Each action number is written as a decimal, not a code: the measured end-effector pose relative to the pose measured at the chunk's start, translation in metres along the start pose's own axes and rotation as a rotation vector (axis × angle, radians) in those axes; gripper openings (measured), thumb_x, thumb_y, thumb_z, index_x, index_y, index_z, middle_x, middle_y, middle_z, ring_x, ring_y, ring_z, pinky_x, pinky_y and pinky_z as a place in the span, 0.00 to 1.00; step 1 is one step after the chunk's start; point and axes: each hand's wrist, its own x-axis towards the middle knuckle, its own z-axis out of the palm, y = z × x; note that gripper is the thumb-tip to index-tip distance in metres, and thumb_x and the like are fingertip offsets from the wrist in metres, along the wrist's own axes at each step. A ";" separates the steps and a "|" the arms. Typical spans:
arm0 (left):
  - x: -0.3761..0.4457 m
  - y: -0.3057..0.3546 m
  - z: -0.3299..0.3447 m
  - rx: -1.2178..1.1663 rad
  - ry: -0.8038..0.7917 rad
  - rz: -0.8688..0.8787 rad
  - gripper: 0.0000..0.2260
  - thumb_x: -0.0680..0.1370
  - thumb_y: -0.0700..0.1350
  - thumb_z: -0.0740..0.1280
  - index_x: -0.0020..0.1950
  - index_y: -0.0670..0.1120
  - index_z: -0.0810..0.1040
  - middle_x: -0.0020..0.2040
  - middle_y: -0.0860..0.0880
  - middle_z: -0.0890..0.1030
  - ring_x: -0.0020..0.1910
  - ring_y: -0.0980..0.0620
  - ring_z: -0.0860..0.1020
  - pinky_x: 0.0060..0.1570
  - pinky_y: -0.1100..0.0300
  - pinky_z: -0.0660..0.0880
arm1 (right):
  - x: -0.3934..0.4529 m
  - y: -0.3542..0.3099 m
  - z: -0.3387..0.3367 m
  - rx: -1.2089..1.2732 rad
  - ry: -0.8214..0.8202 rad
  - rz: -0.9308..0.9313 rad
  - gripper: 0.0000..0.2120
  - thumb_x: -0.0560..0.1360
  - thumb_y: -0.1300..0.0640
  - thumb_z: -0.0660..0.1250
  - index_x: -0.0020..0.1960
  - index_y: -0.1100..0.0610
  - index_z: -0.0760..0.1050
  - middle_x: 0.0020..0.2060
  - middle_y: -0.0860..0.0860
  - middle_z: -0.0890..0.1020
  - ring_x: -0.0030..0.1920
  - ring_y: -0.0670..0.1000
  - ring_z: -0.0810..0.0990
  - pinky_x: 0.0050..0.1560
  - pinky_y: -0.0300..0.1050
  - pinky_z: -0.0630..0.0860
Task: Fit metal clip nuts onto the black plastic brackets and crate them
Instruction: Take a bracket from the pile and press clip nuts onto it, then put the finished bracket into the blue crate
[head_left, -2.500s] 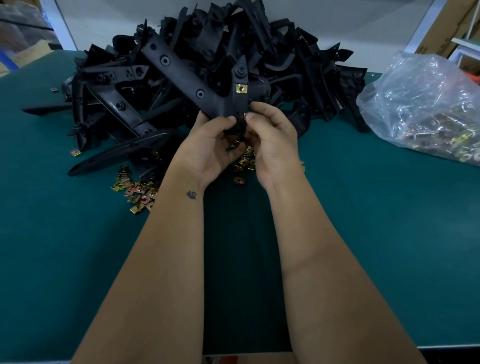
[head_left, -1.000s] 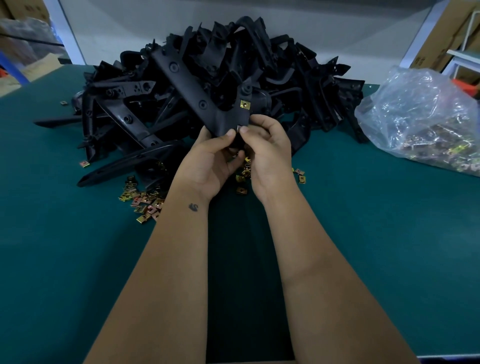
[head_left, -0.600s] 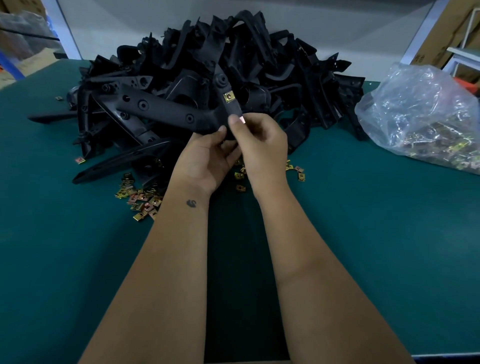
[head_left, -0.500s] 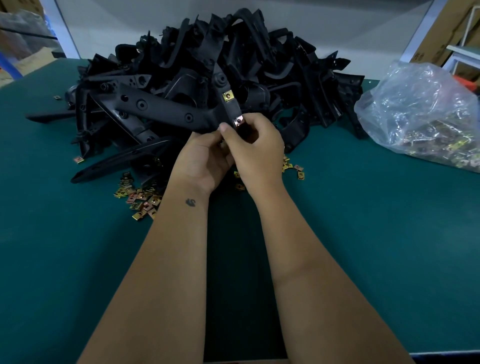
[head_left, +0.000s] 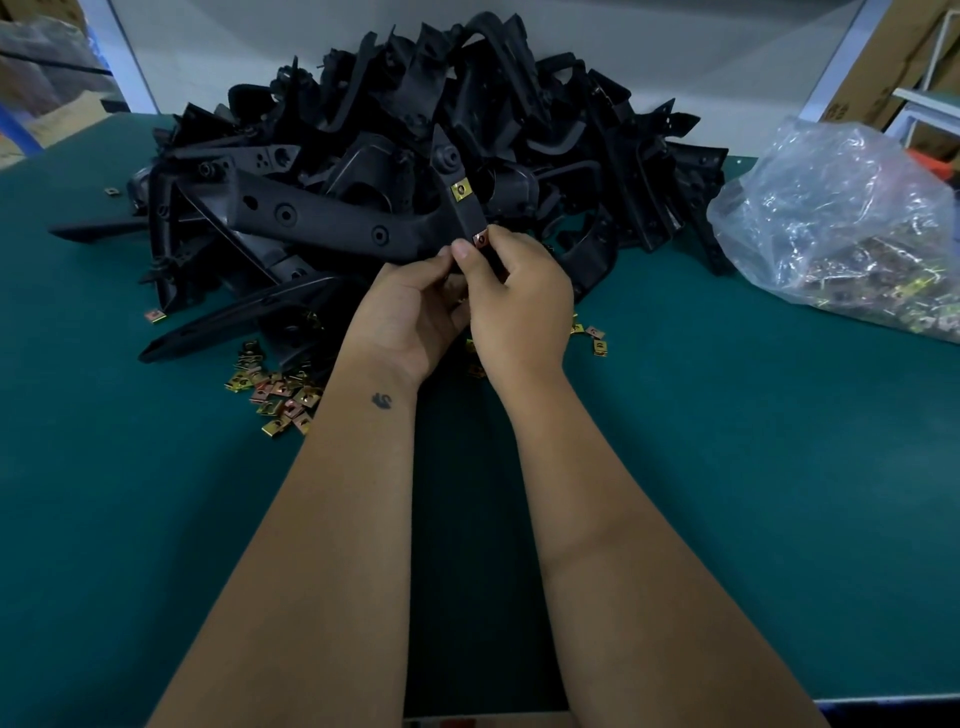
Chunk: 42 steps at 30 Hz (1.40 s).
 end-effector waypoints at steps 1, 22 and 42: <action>0.000 0.000 0.002 0.008 0.004 -0.004 0.16 0.81 0.36 0.62 0.69 0.36 0.74 0.56 0.42 0.82 0.52 0.48 0.81 0.50 0.54 0.82 | 0.000 0.000 0.000 0.006 0.002 0.008 0.11 0.79 0.53 0.67 0.43 0.61 0.78 0.40 0.50 0.78 0.42 0.48 0.75 0.43 0.46 0.73; -0.031 -0.020 0.053 0.132 0.222 0.099 0.11 0.80 0.41 0.66 0.63 0.44 0.77 0.48 0.48 0.84 0.41 0.52 0.84 0.34 0.63 0.79 | -0.029 -0.008 -0.021 0.437 0.343 0.417 0.06 0.76 0.55 0.70 0.50 0.51 0.74 0.44 0.42 0.79 0.45 0.40 0.77 0.44 0.28 0.71; -0.183 -0.225 0.254 0.577 -0.448 0.114 0.08 0.76 0.44 0.68 0.50 0.56 0.71 0.45 0.55 0.83 0.44 0.56 0.82 0.48 0.55 0.79 | -0.121 0.058 -0.307 0.318 1.189 0.489 0.06 0.75 0.56 0.71 0.47 0.54 0.73 0.40 0.49 0.82 0.41 0.47 0.82 0.44 0.40 0.78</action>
